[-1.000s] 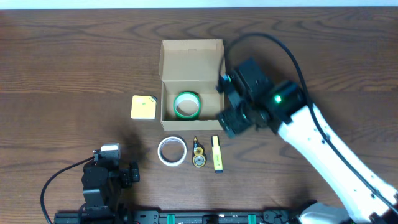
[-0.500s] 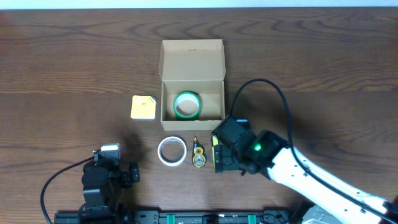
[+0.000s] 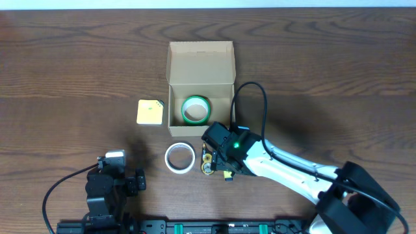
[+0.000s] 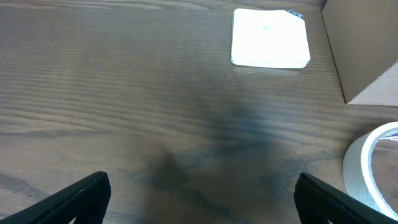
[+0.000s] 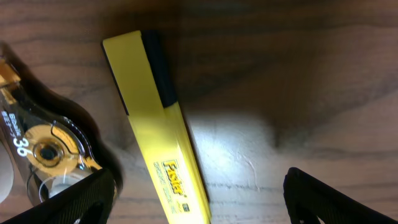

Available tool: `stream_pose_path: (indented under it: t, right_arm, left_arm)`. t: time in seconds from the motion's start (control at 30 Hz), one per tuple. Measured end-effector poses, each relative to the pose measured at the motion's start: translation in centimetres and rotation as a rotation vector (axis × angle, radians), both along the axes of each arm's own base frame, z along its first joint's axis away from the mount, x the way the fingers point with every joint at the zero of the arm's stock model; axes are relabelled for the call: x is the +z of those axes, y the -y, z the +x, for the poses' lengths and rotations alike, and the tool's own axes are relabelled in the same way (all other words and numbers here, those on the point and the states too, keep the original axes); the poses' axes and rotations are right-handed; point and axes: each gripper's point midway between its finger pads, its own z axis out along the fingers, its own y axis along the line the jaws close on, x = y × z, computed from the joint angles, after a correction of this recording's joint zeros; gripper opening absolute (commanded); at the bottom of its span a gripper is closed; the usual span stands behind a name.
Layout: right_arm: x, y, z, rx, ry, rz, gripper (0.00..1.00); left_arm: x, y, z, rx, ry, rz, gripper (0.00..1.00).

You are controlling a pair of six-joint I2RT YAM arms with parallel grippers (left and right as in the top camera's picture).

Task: Pack container
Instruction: 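Move the right gripper to the yellow highlighter and grasp it, then lower the highlighter into the box beside the tape and release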

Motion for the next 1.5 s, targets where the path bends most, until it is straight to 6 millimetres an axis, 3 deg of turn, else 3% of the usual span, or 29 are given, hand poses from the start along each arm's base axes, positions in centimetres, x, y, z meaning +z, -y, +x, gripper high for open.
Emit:
stream_pose_path:
  t: [0.17,0.47,0.57,0.77,0.9,1.17,1.5]
  right_arm:
    - [-0.9,-0.1,0.1,-0.001,-0.008,-0.011,0.82]
    - [-1.7,-0.3,0.2,-0.008,-0.015,-0.018,0.62]
    - [-1.8,-0.3,0.3,-0.012,-0.016,-0.02,0.51]
    - [-1.8,-0.5,0.4,-0.014,-0.016,-0.014,0.16]
    - [-1.6,-0.7,0.4,-0.014,-0.017,-0.01,0.05]
    - [-1.1,1.2,-0.8,-0.02,-0.058,-0.08,0.02]
    - [5.6,1.9,-0.6,-0.022,0.073,0.024,0.01]
  left_arm:
    - [0.0,0.0,0.0,0.0,0.0,0.0,0.95]
    - [0.0,0.0,0.0,0.0,0.0,0.0,0.95]
    - [0.0,0.0,0.0,0.0,0.0,0.0,0.95]
    - [0.0,0.0,0.0,0.0,0.0,0.0,0.95]
    - [0.0,0.0,0.0,0.0,0.0,0.0,0.95]
    - [0.0,0.0,0.0,0.0,0.0,0.0,0.95]
    - [0.0,0.0,0.0,0.0,0.0,0.0,0.95]
